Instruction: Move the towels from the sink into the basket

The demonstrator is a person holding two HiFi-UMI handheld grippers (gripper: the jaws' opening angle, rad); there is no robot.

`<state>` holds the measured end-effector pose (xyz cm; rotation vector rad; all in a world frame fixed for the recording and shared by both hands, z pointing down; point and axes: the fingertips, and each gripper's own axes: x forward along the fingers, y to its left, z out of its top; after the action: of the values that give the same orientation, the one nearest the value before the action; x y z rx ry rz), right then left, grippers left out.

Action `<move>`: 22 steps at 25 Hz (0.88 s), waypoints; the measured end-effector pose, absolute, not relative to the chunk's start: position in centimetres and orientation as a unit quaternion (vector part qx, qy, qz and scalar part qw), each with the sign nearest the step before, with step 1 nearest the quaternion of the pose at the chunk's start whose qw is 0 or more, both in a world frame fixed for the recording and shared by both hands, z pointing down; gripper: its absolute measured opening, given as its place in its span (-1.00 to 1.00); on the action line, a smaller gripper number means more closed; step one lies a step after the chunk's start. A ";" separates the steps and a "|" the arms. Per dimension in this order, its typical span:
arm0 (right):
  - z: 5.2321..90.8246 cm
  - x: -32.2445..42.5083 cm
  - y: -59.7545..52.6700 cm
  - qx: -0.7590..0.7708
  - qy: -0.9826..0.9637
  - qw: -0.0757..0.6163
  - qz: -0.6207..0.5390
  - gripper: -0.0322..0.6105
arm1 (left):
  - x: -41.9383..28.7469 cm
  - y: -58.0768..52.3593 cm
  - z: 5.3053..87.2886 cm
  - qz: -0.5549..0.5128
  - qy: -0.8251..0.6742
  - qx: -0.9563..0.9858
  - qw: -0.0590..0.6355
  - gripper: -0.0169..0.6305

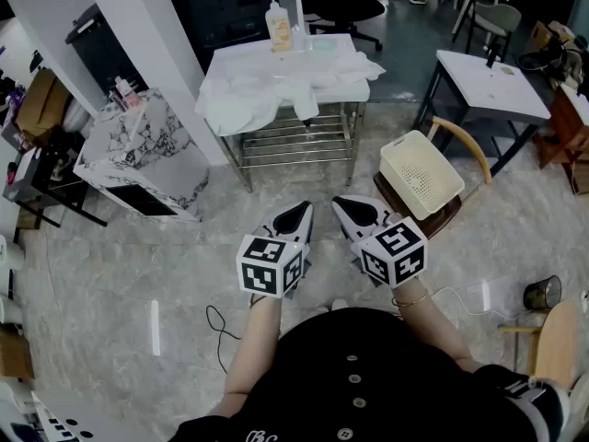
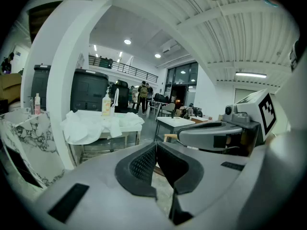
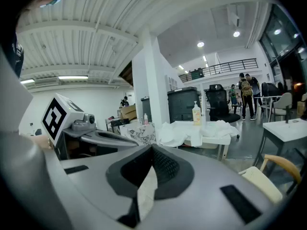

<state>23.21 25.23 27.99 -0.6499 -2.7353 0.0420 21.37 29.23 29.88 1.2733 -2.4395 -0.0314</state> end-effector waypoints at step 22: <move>29.5 20.4 22.4 -0.239 -0.955 0.173 0.020 -0.90 | 17.5 27.0 30.2 -0.016 -0.888 0.425 0.177 -0.89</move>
<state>20.36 22.36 29.45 -0.6788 -2.7099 0.0561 17.51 26.99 30.23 1.2031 -2.5123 -0.0449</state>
